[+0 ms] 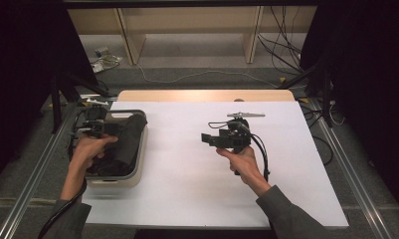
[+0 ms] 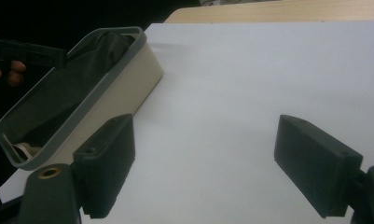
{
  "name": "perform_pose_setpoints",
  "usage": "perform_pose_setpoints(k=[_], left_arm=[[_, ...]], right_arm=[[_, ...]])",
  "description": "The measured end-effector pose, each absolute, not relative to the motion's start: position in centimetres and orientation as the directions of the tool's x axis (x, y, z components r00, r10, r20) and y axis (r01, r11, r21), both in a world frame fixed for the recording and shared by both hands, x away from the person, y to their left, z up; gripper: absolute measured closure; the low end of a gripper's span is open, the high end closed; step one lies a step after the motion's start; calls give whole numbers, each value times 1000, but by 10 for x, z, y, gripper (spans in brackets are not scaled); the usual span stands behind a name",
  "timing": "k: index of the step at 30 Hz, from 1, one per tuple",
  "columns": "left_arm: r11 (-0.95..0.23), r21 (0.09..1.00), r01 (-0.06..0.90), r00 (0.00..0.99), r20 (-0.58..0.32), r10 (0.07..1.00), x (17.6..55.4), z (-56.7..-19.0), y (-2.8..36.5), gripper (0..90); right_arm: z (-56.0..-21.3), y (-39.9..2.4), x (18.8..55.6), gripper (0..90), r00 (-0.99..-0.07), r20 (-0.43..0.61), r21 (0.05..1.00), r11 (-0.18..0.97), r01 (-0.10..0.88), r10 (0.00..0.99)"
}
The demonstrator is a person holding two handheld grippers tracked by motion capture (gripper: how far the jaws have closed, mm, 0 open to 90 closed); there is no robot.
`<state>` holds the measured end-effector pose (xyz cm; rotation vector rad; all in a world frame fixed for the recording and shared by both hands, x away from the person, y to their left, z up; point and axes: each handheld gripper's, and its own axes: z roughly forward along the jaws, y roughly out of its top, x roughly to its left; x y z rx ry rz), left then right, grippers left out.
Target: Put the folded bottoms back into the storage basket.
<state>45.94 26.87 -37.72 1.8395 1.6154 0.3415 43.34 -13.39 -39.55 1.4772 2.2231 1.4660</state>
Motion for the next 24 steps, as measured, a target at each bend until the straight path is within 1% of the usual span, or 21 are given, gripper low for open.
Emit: perform_pose_setpoints(k=[4, 6, 8, 11, 13, 18, 21, 24], left_arm=[[-51, 614, 788, 222, -206, 953, 461, -384, 261, 697], [-66, 607, 792, 227, -192, 955, 462, -389, 257, 776], [-81, 600, 796, 225, -169, 959, 464, -394, 253, 827], [-114, 589, 800, 219, -111, 969, 466, -402, 245, 848], [-119, 577, 808, 212, -96, 973, 468, -408, 241, 852], [-129, 530, 838, 187, -58, 981, 478, -438, 232, 858], [-147, 531, 834, 183, -16, 983, 480, -440, 226, 859], [-141, 543, 828, 172, -7, 985, 480, -443, 225, 859]], right_arm=[[-396, -140, 430, 213, -521, 392, 748, 67, 661, 758], [-396, -143, 429, 213, -521, 390, 748, 68, 660, 759], [-397, -146, 428, 214, -517, 389, 747, 68, 662, 763], [-399, -151, 426, 214, -513, 386, 744, 69, 664, 767], [-400, -155, 424, 215, -508, 385, 742, 68, 666, 771], [-403, -162, 422, 215, -498, 379, 738, 70, 672, 780], [-403, -165, 421, 215, -496, 377, 738, 70, 671, 782], [-403, -168, 420, 215, -493, 377, 737, 69, 673, 784]])
